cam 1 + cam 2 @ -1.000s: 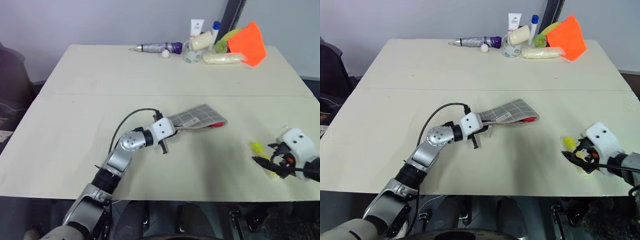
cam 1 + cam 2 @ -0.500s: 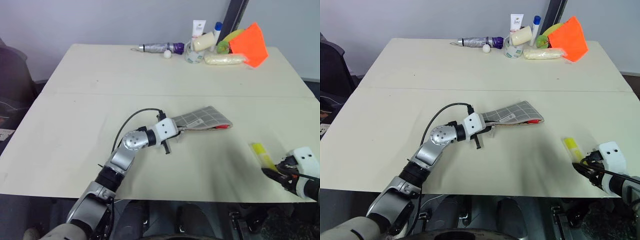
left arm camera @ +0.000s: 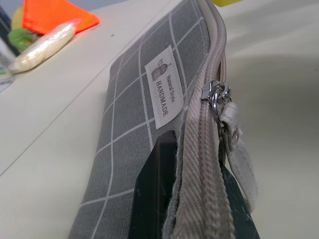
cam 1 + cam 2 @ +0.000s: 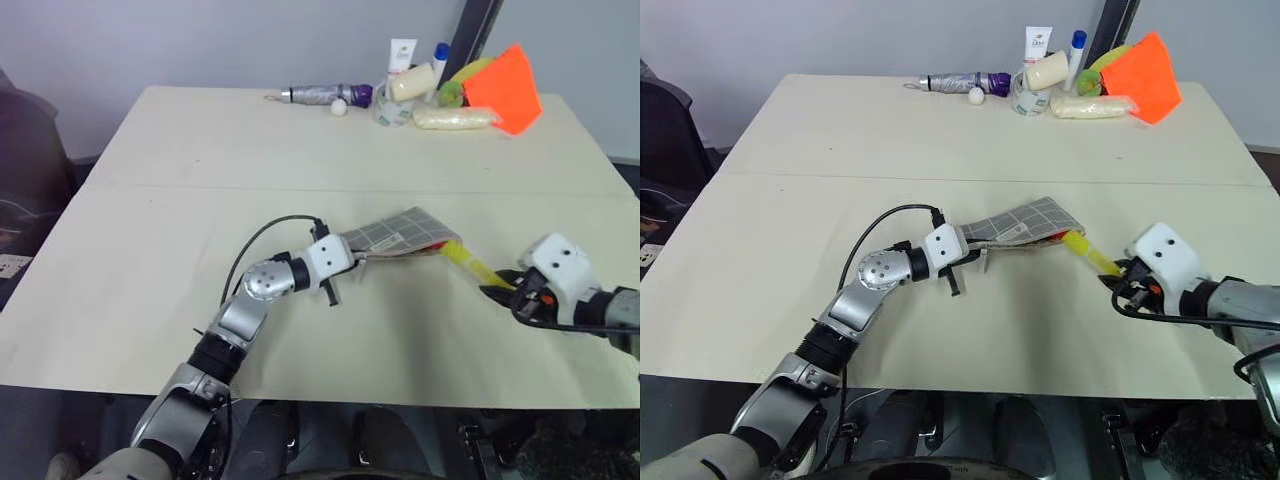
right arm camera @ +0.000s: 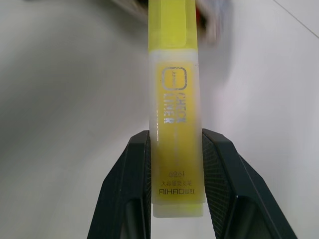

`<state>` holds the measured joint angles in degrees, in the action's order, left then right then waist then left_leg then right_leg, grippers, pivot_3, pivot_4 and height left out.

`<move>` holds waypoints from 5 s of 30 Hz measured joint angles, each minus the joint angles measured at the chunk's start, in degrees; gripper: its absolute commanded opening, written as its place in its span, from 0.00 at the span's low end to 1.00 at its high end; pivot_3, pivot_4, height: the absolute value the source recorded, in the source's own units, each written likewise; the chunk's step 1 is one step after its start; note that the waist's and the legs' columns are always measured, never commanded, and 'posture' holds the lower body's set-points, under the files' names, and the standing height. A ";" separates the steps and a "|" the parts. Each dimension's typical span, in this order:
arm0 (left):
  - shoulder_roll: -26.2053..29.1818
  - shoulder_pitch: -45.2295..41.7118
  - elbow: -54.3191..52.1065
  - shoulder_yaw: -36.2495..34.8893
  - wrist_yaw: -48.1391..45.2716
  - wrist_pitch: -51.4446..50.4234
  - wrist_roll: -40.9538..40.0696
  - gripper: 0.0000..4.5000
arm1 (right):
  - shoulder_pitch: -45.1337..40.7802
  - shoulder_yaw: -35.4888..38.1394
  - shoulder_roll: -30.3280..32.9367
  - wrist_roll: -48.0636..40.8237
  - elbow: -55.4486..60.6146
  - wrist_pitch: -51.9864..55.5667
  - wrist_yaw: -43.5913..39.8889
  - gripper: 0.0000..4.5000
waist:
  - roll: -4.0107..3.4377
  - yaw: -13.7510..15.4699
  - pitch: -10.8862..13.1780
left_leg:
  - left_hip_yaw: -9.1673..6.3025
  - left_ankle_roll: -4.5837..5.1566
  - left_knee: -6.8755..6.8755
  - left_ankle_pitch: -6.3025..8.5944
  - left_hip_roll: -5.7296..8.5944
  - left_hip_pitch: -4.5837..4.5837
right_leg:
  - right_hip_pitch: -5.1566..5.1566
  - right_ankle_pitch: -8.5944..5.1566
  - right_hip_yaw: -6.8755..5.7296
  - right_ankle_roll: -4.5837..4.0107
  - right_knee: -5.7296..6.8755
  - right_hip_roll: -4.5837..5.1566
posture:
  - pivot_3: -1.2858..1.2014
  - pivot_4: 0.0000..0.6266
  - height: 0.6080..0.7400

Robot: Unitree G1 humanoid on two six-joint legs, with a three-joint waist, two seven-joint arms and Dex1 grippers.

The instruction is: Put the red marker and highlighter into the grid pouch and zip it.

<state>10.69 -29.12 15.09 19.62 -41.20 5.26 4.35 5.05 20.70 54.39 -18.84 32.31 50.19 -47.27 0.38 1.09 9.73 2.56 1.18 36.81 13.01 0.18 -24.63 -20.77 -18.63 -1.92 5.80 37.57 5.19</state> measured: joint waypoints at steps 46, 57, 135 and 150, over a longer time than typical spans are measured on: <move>3.77 1.82 -5.18 3.77 -3.81 2.57 2.47 0.00 | -24.93 -31.12 6.62 6.24 -0.41 1.44 -1.62 0.73 | -0.06 -0.37 -0.03 | 0.00 0.06 0.26 0.04 0.01 -0.69 | -0.64 0.10 -0.01 0.14 -0.03 0.08 | 0.52 0.24 1.00; 0.61 0.95 -5.83 0.60 -1.54 -4.98 -1.03 0.00 | -26.00 -8.16 6.72 -6.25 3.76 1.28 -6.70 0.94 | -0.04 -0.35 -0.02 | -0.01 0.07 0.32 0.05 0.01 -0.67 | -0.57 0.16 -0.04 0.24 -0.03 0.06 | 0.52 0.24 1.00; -9.43 -8.69 -7.40 -11.52 8.18 -35.91 -19.61 0.00 | -29.09 -21.96 -24.14 -7.92 -9.32 5.97 24.39 0.10 | -0.03 -0.40 -0.01 | 0.03 0.09 0.46 0.04 0.06 -0.70 | -0.68 0.20 0.04 0.33 0.28 -0.05 | 0.52 0.24 1.00; -5.26 -6.18 -8.68 -5.47 5.90 -27.36 -15.15 0.00 | -35.39 -8.40 -12.32 -3.84 -13.56 4.05 26.52 0.02 | -0.05 -0.42 -0.02 | 0.05 0.09 0.43 0.04 0.05 -0.69 | -0.68 0.20 0.04 0.32 0.26 -0.01 | 0.52 0.24 1.00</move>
<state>5.43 -35.30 6.41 14.14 -35.30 -22.10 -10.80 -30.34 12.30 42.07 -22.68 18.75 54.24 -20.74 0.33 0.67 9.71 2.61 1.27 37.24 13.05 0.23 -25.31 -21.45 -18.43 -1.87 6.12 37.82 5.19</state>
